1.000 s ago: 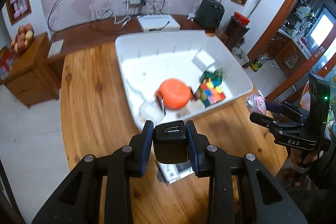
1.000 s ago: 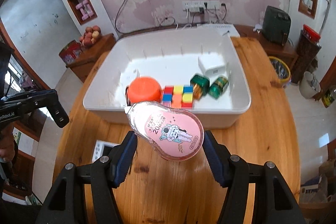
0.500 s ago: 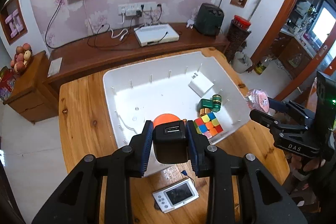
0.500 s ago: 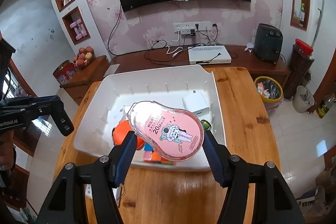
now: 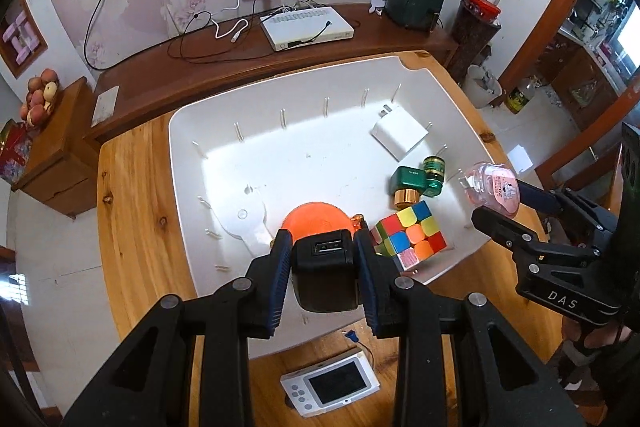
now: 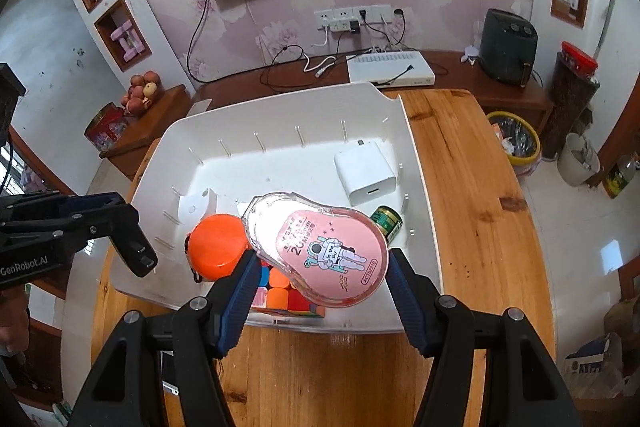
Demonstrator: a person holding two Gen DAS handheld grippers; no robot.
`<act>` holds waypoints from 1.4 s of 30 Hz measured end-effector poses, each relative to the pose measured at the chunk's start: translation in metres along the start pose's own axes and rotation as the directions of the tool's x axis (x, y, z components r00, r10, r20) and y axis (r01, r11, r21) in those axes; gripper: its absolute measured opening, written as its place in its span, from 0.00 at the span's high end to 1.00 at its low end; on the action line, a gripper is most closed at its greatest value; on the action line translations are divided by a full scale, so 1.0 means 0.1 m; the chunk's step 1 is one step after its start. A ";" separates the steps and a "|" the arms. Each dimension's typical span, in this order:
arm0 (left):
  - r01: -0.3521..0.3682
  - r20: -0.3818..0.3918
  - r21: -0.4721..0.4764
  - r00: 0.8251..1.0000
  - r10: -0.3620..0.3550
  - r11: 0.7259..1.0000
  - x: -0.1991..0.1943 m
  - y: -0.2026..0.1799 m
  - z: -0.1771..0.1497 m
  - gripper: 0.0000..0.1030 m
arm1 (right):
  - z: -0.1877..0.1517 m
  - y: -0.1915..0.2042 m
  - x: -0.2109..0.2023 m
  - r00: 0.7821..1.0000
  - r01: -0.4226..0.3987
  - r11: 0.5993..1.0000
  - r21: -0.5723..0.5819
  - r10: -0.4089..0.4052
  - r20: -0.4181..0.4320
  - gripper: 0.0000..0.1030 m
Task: Organize rigid objects
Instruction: 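Release the black plug with the left tool while the right tool releases the pink dispenser into the tray, then move the right tool to the white handheld device on the table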
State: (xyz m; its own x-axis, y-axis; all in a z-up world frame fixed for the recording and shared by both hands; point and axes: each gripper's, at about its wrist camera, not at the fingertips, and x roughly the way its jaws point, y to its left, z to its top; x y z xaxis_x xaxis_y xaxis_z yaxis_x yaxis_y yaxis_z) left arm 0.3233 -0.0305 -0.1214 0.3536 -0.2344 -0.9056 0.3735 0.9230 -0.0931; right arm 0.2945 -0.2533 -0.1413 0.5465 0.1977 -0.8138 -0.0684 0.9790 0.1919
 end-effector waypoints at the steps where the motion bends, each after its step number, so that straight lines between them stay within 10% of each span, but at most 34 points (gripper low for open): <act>1: -0.005 -0.001 -0.004 1.000 0.005 1.000 0.01 0.00 0.00 0.67 | 0.00 -0.01 0.01 1.000 0.000 1.000 0.002 0.000 -0.002 0.37; 10: -0.020 0.002 -0.013 1.000 0.020 1.000 -0.02 0.02 0.00 0.62 | -0.02 -0.03 0.05 0.999 -0.023 1.000 0.019 0.024 -0.024 0.37; 15: -0.017 0.016 -0.013 1.000 0.017 1.000 -0.10 0.02 -0.03 0.33 | -0.03 -0.01 0.05 0.999 -0.037 0.999 0.023 0.038 -0.034 0.37; 42: -0.043 -0.032 -0.190 0.999 0.038 0.981 -0.37 0.37 -0.79 0.29 | -0.18 0.48 -0.39 0.991 -0.105 0.978 -0.182 0.119 0.067 0.30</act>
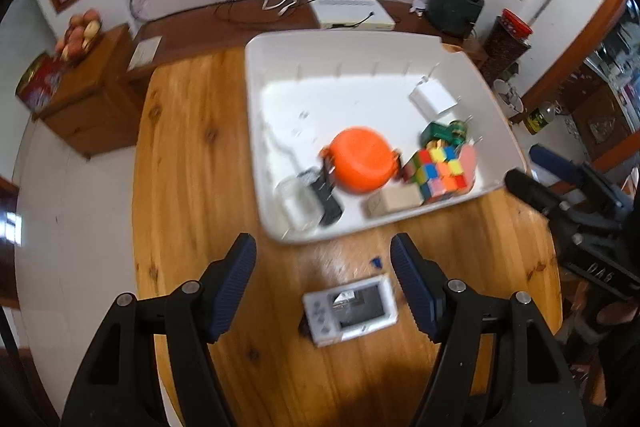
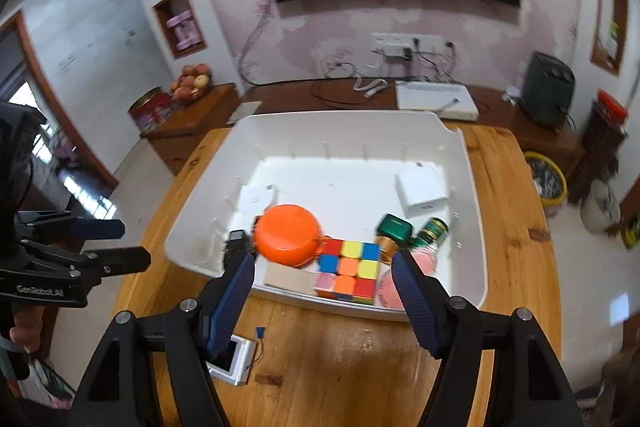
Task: Organize rigid objects
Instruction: 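Move the right tool to the white handheld device on the table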
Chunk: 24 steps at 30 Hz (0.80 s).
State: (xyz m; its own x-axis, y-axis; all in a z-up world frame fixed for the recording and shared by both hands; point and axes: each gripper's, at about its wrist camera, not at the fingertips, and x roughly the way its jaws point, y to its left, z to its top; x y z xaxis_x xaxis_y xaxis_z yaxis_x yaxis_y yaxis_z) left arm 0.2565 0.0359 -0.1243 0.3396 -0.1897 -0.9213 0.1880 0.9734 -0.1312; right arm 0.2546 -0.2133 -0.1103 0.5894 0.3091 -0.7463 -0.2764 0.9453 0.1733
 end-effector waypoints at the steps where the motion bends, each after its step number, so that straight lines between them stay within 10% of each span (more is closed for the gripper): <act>1: -0.006 -0.007 -0.019 1.000 0.006 1.000 0.00 0.06 -0.06 0.29 | 0.00 0.04 -0.01 1.000 -0.008 1.000 -0.018 0.008 0.004 0.30; 10: -0.039 -0.084 -0.169 0.996 0.025 0.985 0.08 0.48 -0.57 0.29 | -0.10 0.52 0.02 0.997 -0.071 0.966 -0.247 0.065 -0.035 0.30; 24: -0.068 -0.123 -0.342 0.992 0.027 0.937 0.05 0.85 -1.07 0.24 | -0.66 1.28 0.38 0.957 -0.236 0.803 -0.548 0.097 -0.272 0.23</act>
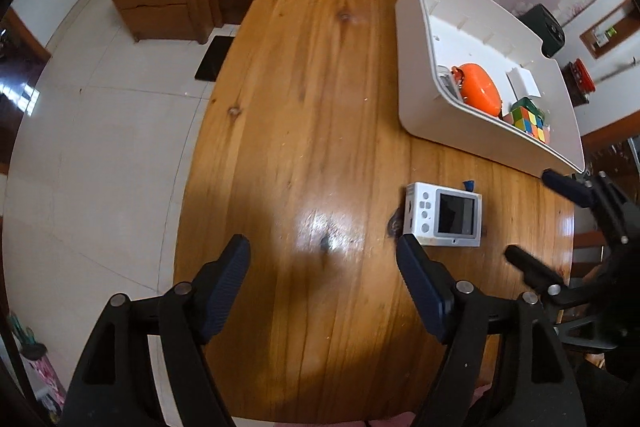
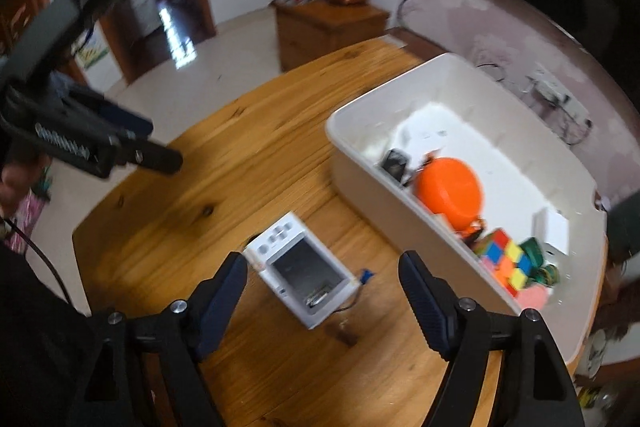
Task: Organize rigid objects
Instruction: 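Move the right tool to the white handheld device on the table, then close the right tool on the white handheld device and lift it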
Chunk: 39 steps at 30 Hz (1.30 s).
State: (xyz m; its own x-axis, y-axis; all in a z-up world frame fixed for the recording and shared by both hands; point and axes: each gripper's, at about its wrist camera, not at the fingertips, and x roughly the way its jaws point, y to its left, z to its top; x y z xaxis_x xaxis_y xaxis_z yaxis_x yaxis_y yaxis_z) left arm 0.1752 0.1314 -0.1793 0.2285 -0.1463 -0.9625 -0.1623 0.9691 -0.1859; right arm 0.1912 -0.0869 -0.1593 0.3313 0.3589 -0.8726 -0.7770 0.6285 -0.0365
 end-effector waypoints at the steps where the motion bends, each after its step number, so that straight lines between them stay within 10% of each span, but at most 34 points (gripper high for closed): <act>1: 0.000 -0.002 -0.007 1.000 0.000 1.000 0.00 0.02 -0.02 0.24 | 0.00 0.04 0.04 1.000 -0.005 1.000 -0.013 0.005 -0.014 0.24; 39: -0.029 -0.073 -0.114 0.997 0.020 0.993 0.05 0.30 -0.45 0.24 | -0.03 0.11 0.96 0.966 -0.076 0.988 -0.134 0.040 -0.255 0.22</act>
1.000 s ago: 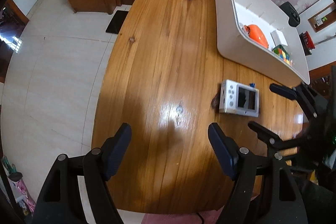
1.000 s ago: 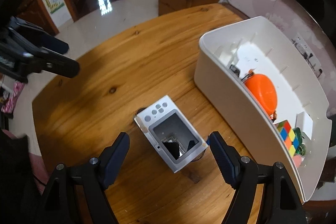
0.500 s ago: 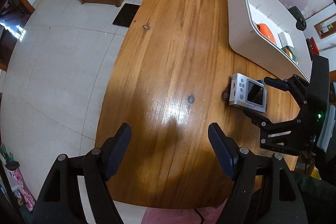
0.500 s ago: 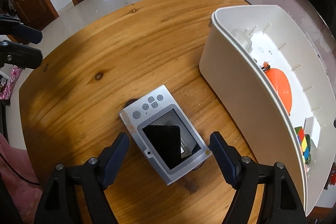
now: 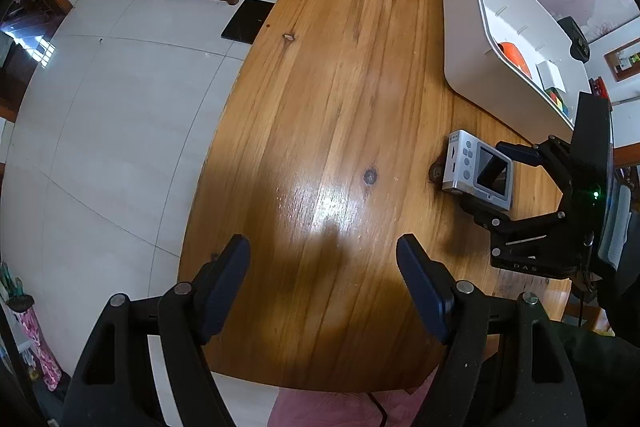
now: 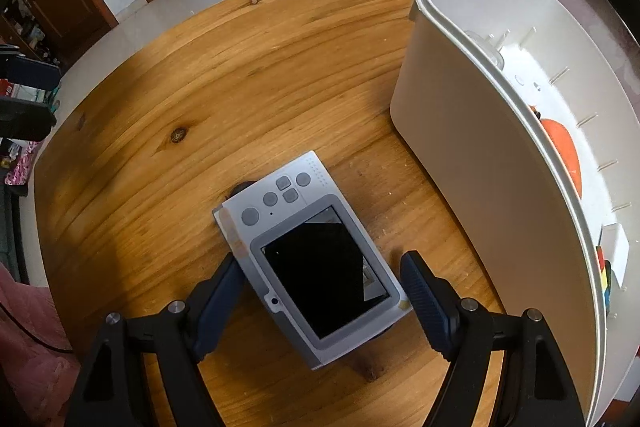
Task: Organize rigid objects
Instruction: 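Close the right tool on the white handheld device and lift it, then carry the white device over the tray with the right tool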
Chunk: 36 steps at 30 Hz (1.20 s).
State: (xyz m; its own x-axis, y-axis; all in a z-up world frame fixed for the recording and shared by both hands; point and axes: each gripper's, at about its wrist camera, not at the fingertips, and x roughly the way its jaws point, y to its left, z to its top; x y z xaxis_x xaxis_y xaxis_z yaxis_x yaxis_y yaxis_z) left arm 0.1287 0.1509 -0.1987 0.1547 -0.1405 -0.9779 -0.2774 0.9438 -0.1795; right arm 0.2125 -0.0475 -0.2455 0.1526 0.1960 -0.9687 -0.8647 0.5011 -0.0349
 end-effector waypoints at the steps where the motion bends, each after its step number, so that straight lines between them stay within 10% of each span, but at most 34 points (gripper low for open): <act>1: 0.000 0.001 0.001 1.000 0.000 1.000 0.00 0.00 0.00 0.24 | 0.00 0.00 0.01 1.000 -0.003 1.000 0.001 0.003 0.000 0.22; 36: 0.010 0.031 0.077 0.999 -0.012 0.997 -0.09 -0.20 -0.10 0.24 | -0.47 -0.31 -0.19 0.993 -0.117 0.962 0.245 0.111 0.035 0.44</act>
State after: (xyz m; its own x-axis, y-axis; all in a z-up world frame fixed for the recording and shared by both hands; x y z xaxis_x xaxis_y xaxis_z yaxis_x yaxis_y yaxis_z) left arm 0.1230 0.1303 -0.1872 0.1873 -0.1430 -0.9718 -0.2017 0.9627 -0.1805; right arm 0.2138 -0.1063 -0.2376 0.0722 0.2803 -0.9572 -0.7326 0.6662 0.1398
